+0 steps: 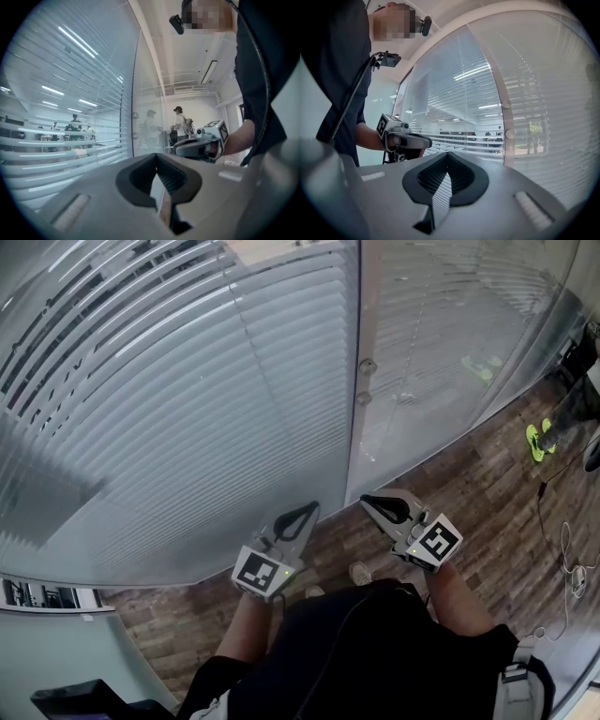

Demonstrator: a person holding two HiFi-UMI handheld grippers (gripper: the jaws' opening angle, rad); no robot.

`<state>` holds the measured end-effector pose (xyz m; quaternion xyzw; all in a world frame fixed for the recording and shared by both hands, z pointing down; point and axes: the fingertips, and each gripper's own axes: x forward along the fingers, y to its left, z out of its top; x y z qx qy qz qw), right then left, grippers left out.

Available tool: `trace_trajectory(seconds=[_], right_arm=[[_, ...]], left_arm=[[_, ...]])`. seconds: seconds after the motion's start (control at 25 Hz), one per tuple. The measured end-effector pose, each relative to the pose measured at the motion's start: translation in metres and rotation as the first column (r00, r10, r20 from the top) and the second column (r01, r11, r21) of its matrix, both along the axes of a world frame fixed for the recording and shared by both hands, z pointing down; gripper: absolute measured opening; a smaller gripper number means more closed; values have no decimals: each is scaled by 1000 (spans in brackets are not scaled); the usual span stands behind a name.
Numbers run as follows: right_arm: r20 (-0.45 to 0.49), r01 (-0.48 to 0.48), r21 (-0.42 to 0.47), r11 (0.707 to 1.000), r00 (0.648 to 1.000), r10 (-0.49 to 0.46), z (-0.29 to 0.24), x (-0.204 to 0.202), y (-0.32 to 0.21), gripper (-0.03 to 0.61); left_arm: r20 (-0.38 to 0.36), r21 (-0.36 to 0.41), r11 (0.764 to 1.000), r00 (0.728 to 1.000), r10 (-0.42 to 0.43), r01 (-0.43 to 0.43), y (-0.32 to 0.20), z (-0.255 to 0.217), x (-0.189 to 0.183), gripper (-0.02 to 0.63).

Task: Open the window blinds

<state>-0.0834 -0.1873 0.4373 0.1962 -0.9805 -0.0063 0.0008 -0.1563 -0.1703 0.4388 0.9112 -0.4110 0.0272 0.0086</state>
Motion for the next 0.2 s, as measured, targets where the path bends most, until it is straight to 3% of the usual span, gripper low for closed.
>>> trace_trajectory(seconds=[0.2], right_arm=[[-3,2,0,1000,1000,-2,1,3,6,5]], left_arm=[[48,2,1000,998,26,-26,4,-4,7,5]])
